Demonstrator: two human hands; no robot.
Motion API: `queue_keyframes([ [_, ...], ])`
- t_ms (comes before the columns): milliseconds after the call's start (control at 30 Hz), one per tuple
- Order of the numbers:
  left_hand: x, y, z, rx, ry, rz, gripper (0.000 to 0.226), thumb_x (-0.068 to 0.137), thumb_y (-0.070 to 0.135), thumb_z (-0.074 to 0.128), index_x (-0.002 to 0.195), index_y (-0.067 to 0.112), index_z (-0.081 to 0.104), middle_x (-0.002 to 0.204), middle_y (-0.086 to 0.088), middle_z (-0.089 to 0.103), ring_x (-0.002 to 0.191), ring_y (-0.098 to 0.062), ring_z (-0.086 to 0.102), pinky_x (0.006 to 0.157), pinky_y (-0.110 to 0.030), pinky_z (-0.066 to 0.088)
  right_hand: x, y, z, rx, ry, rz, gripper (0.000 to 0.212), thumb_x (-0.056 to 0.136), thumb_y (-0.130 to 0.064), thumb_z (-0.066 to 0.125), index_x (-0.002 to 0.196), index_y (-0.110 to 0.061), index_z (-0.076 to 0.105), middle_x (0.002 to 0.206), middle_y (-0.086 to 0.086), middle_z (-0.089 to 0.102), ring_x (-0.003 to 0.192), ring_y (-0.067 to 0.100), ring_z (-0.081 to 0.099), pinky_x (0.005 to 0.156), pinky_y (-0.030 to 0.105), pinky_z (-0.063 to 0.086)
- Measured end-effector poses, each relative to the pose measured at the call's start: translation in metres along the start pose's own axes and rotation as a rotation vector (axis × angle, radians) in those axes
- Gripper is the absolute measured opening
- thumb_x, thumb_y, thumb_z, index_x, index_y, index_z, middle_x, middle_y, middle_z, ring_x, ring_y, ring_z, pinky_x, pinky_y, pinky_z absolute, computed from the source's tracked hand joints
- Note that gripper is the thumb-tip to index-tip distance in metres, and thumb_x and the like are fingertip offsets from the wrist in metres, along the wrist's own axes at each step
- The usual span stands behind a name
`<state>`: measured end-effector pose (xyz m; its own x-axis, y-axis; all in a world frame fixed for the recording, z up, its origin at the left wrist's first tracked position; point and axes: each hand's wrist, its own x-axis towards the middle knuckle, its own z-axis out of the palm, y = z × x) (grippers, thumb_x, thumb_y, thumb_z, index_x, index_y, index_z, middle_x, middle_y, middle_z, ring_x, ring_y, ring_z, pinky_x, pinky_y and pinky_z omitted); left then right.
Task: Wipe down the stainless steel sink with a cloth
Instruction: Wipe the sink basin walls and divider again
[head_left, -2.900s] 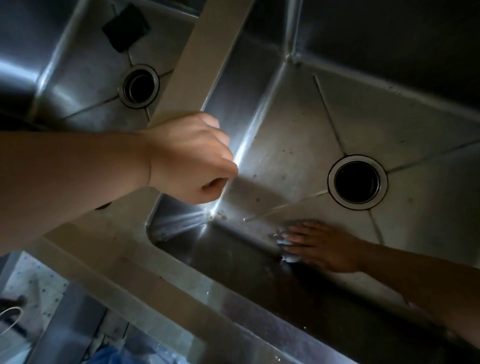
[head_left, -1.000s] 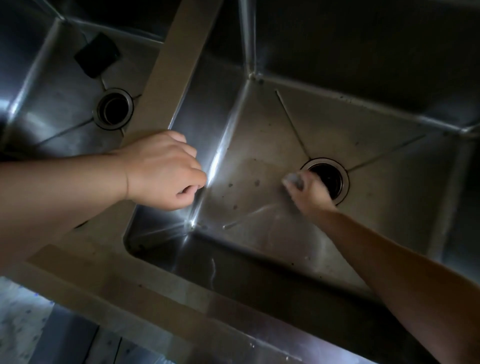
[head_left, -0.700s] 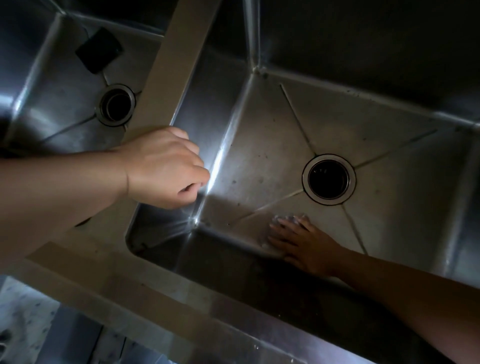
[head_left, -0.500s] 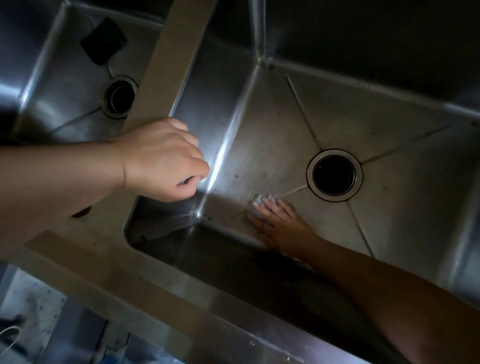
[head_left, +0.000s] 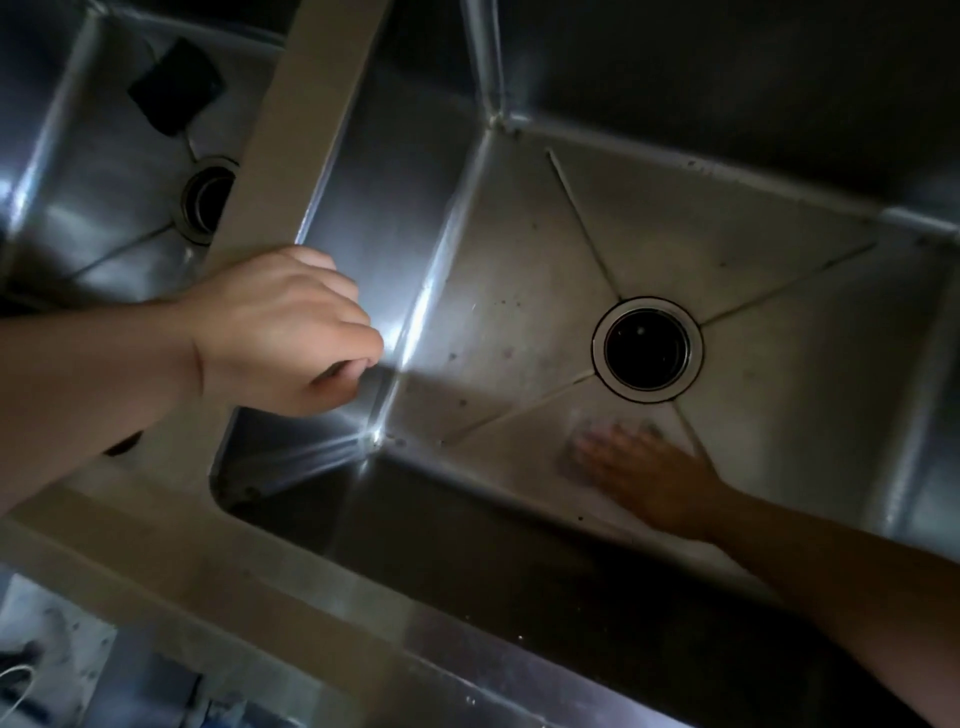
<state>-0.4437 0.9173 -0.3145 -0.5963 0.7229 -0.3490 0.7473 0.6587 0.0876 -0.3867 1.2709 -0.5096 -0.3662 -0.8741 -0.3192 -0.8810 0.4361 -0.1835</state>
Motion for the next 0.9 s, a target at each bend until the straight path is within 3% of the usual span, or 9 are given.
queue_keyframes([
  [67, -0.001, 0.0, 0.001, -0.007, 0.005, 0.001, 0.028, 0.074, 0.025, 0.039, 0.056, 0.014, 0.058, 0.051, 0.0, 0.056, 0.051, -0.026, 0.054, 0.058, -0.033, 0.045, -0.014, -0.005, 0.012, -0.01, 0.042, -0.209, 0.043, 0.087, -0.033, 0.038, 0.12, -0.025, 0.063, 0.126, -0.004, 0.062, 0.124, 0.019, 0.052, 0.11, 0.037, 0.027],
  [167, 0.001, 0.0, 0.002, 0.019, 0.011, 0.011, 0.026, 0.075, 0.022, 0.041, 0.056, 0.014, 0.057, 0.05, -0.002, 0.054, 0.051, -0.027, 0.053, 0.057, -0.033, 0.043, -0.038, 0.019, 0.019, -0.012, 0.151, -0.253, 0.057, 0.102, -0.025, 0.01, 0.117, -0.027, 0.064, 0.126, -0.006, 0.061, 0.144, 0.014, 0.008, 0.113, 0.033, 0.006],
  [233, 0.001, -0.002, 0.003, 0.035, 0.01, 0.013, 0.026, 0.076, 0.021, 0.041, 0.056, 0.013, 0.056, 0.05, -0.003, 0.052, 0.051, -0.029, 0.053, 0.056, -0.034, 0.042, -0.046, 0.036, 0.017, -0.025, 0.223, -0.184, 0.055, 0.102, -0.018, 0.012, 0.115, -0.023, 0.066, 0.122, -0.002, 0.064, 0.14, 0.016, 0.027, 0.114, 0.033, 0.009],
  [333, -0.001, -0.003, 0.005, 0.024, 0.022, 0.009, 0.026, 0.076, 0.023, 0.041, 0.058, 0.014, 0.057, 0.05, -0.002, 0.053, 0.052, -0.028, 0.053, 0.057, -0.034, 0.042, -0.036, 0.047, 0.006, 0.008, 0.321, 0.11, 0.036, 0.076, 0.003, 0.059, 0.11, -0.003, 0.066, 0.113, 0.017, 0.068, 0.101, 0.034, 0.066, 0.091, 0.042, 0.049],
  [400, -0.001, -0.003, 0.007, 0.011, 0.029, 0.0, 0.028, 0.076, 0.024, 0.04, 0.058, 0.014, 0.058, 0.051, 0.0, 0.055, 0.052, -0.027, 0.054, 0.058, -0.033, 0.043, -0.027, 0.044, -0.003, 0.222, 0.368, 0.399, 0.034, 0.071, 0.006, 0.064, 0.104, 0.009, 0.066, 0.105, 0.027, 0.067, 0.09, 0.042, 0.068, 0.074, 0.043, 0.056],
  [500, -0.002, -0.004, 0.01, 0.0, 0.005, -0.046, 0.03, 0.074, 0.025, 0.039, 0.056, 0.015, 0.06, 0.051, 0.001, 0.057, 0.053, -0.026, 0.056, 0.06, -0.034, 0.044, -0.015, 0.042, -0.032, 0.759, 0.566, 0.982, 0.03, 0.096, -0.012, 0.043, 0.104, 0.01, 0.062, 0.096, 0.028, 0.065, 0.084, 0.031, 0.068, 0.073, 0.027, 0.047],
  [600, -0.003, -0.004, 0.014, -0.014, 0.007, -0.092, 0.03, 0.071, 0.025, 0.039, 0.054, 0.015, 0.062, 0.051, 0.003, 0.059, 0.053, -0.025, 0.058, 0.06, -0.034, 0.045, -0.001, 0.058, -0.059, 1.522, 0.796, 1.501, 0.031, 0.098, -0.027, 0.04, 0.088, -0.005, 0.06, 0.059, 0.009, 0.06, 0.036, 0.008, 0.053, 0.035, 0.016, 0.038],
  [700, -0.001, -0.003, 0.014, -0.018, 0.002, -0.101, 0.031, 0.071, 0.026, 0.038, 0.055, 0.017, 0.062, 0.051, 0.005, 0.061, 0.053, -0.024, 0.06, 0.059, -0.034, 0.046, 0.014, 0.07, -0.077, 2.017, 0.785, 1.463, 0.04, 0.097, -0.042, 0.036, 0.071, -0.017, 0.053, 0.035, -0.002, 0.045, 0.026, 0.012, 0.035, 0.035, 0.013, 0.025],
  [900, 0.0, -0.002, 0.01, 0.005, -0.017, -0.094, 0.033, 0.072, 0.027, 0.036, 0.053, 0.016, 0.06, 0.048, 0.004, 0.057, 0.052, -0.023, 0.058, 0.057, -0.033, 0.046, 0.05, 0.066, -0.093, 2.465, 0.788, 1.253, 0.028, 0.099, -0.016, 0.037, 0.073, -0.016, 0.05, 0.047, 0.004, 0.051, 0.028, 0.006, 0.037, 0.029, 0.009, 0.022],
])
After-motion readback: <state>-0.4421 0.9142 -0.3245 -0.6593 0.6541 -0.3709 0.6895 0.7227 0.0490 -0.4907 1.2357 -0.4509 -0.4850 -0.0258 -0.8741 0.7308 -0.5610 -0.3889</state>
